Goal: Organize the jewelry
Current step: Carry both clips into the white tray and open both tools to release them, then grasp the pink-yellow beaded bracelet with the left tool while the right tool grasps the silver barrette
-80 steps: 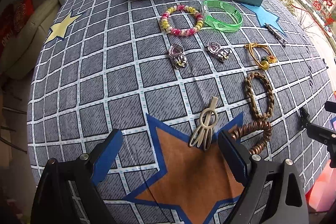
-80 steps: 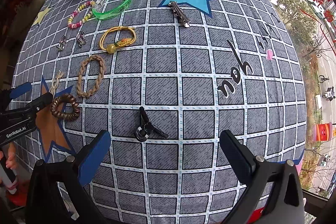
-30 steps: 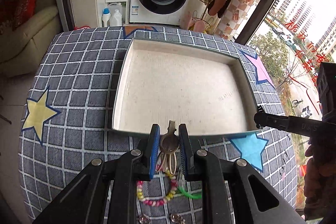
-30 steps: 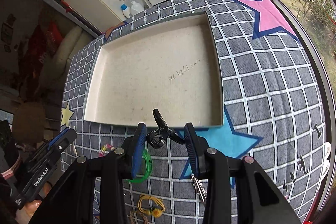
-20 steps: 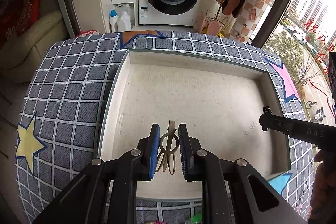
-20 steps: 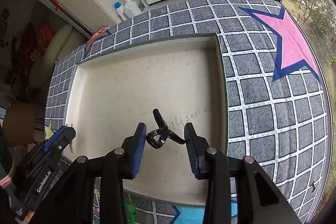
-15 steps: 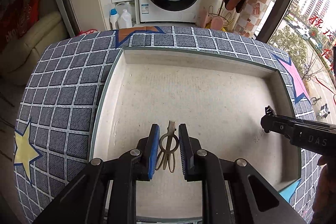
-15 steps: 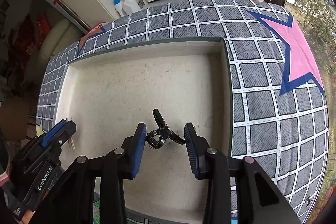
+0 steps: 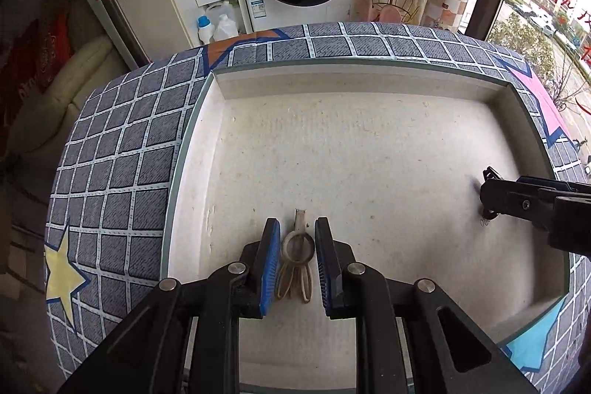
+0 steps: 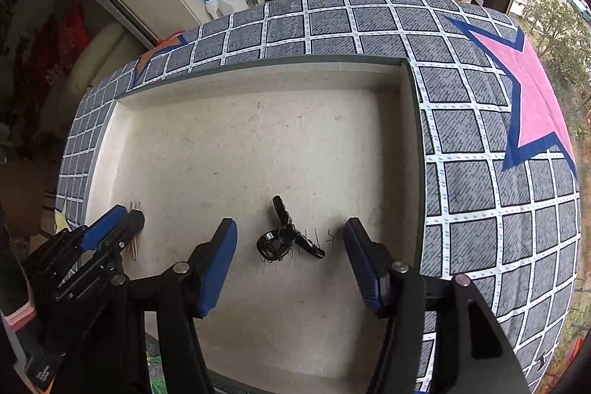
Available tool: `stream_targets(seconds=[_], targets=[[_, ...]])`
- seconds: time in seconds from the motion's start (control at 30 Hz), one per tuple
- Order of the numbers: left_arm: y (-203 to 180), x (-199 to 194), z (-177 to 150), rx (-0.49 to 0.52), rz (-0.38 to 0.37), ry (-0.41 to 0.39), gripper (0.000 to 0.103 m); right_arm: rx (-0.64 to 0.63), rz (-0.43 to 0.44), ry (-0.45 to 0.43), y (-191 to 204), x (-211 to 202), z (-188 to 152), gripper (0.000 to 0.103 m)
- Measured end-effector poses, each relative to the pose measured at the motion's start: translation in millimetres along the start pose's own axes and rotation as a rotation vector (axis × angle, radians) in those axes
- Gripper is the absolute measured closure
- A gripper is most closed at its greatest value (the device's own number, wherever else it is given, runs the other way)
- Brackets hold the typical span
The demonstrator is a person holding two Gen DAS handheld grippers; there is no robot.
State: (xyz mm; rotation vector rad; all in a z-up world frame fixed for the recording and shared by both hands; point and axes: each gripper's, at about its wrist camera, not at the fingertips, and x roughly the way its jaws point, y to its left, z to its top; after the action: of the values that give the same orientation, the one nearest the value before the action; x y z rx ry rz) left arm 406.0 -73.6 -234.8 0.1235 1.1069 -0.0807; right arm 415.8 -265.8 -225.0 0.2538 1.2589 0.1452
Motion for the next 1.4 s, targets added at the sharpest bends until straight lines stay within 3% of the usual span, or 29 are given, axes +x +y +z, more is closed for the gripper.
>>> stream_targets(seconds=[0.1,0.13,0.17,0.2,0.27,0.6,0.7,0.73,0.93,1.03,1.4], targets=[[1,-9,-1,0.0,-0.013,-0.018,0.071,0.053,0.049,-0.012,-6,-6,-1,0.035],[1,-11,-1,0.003,-0.014,-0.024,0.066,0.066,0.061,-0.018,-8,-9,-1,0.032],[1,-14,-2,0.004,-0.014,-0.03,0.027,0.077,0.071,-0.024,-9,-12,-2,0.029],[2,-19,-2,-0.003,-0.007,-0.044,0.0,0.086,0.081,-0.031,-10,-15,-3,0.029],[4,-33,-4,-0.016,0.009,-0.113,0.0,0.101,0.098,-0.042,-12,-22,-6,0.028],[16,-83,-21,-0.025,-0.028,-0.144,0.0,0.139,0.141,-0.098,-8,-59,-31,0.022],[28,-96,-37,-0.055,-0.072,-0.114,0.0,0.154,0.161,-0.116,-7,-73,-45,0.019],[32,-99,-43,-0.062,-0.08,-0.102,0.0,0.16,0.169,-0.121,-7,-77,-51,0.01],[52,-116,-90,-0.08,-0.042,-0.059,0.0,0.172,0.168,-0.14,-5,-96,-86,0.009],[59,-121,-112,-0.085,-0.034,-0.037,0.0,0.167,0.178,-0.141,-5,-101,-104,0.0],[77,-117,-178,-0.099,-0.019,0.072,0.0,0.157,0.145,-0.086,5,-107,-163,0.0]])
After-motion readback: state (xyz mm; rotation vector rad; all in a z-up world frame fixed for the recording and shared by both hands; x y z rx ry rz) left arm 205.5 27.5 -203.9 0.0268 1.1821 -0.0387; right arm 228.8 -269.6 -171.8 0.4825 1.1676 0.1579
